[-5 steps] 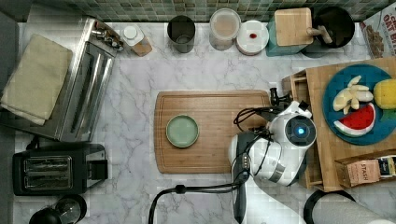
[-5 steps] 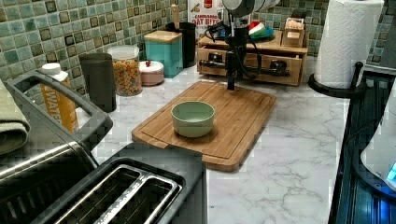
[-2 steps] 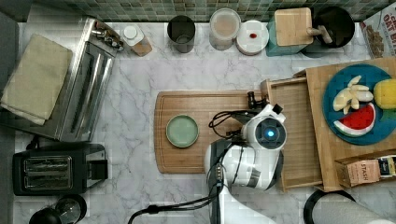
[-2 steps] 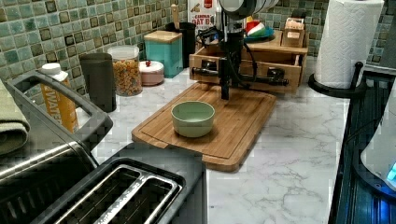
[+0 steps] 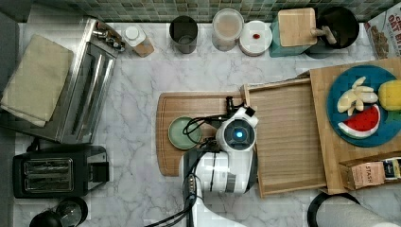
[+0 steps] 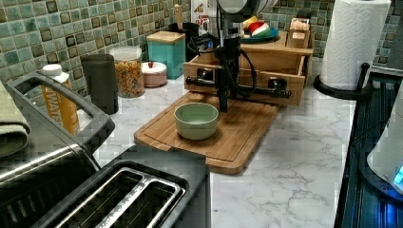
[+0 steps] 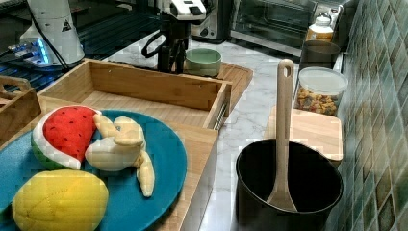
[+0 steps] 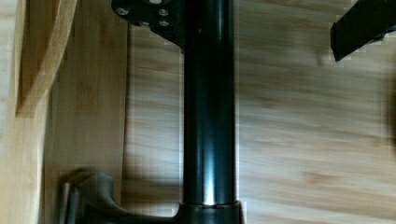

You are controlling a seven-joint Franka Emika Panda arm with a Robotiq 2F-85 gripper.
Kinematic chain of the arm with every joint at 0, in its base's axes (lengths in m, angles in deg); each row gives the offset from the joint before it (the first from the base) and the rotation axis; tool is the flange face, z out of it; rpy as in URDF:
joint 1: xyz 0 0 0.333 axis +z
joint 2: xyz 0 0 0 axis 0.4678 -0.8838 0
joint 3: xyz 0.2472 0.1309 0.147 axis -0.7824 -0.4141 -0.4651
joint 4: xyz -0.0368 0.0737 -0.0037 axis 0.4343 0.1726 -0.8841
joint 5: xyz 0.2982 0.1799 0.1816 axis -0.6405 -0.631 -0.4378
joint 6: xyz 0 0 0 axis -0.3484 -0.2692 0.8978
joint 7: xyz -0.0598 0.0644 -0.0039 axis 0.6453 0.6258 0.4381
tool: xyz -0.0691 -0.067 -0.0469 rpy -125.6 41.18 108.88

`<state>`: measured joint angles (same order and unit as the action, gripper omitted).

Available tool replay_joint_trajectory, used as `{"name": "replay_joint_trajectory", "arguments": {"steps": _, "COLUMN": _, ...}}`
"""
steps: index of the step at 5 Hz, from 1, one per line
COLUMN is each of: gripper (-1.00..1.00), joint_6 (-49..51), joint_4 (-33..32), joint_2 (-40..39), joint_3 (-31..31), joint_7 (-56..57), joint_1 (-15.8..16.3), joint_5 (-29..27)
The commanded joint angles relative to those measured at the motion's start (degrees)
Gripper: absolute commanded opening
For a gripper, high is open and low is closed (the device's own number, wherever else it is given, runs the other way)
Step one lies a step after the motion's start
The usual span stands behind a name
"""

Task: Open the drawer.

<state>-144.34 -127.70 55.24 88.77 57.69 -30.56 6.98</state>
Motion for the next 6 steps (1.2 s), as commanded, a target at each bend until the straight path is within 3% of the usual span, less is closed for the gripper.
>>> {"name": "replay_joint_trajectory", "arguments": {"steps": 1, "gripper": 1.0, "joint_6": -4.86, "joint_4": -4.5, "joint_2": 7.57, "joint_3": -4.87, "joint_7": -8.75, "joint_1": 5.9, "joint_5": 1.53}}
{"name": "replay_joint_trajectory", "arguments": {"steps": 3, "gripper": 1.0, "joint_6": -4.85, "joint_4": -4.47, "joint_2": 7.57, "joint_3": -5.15, "joint_7": -8.76, "joint_1": 5.62, "joint_5": 1.52}}
{"name": "replay_joint_trajectory", "arguments": {"steps": 4, "gripper": 1.0, "joint_6": -4.83, "joint_4": -4.48, "joint_2": 7.57, "joint_3": -3.5, "joint_7": -8.78, "joint_1": 7.26, "joint_5": 1.55}}
{"name": "replay_joint_trajectory", "arguments": {"steps": 6, "gripper": 1.0, "joint_6": -4.84, "joint_4": -4.48, "joint_2": 7.57, "joint_3": -5.07, "joint_7": -8.74, "joint_1": 5.7, "joint_5": 1.53}}
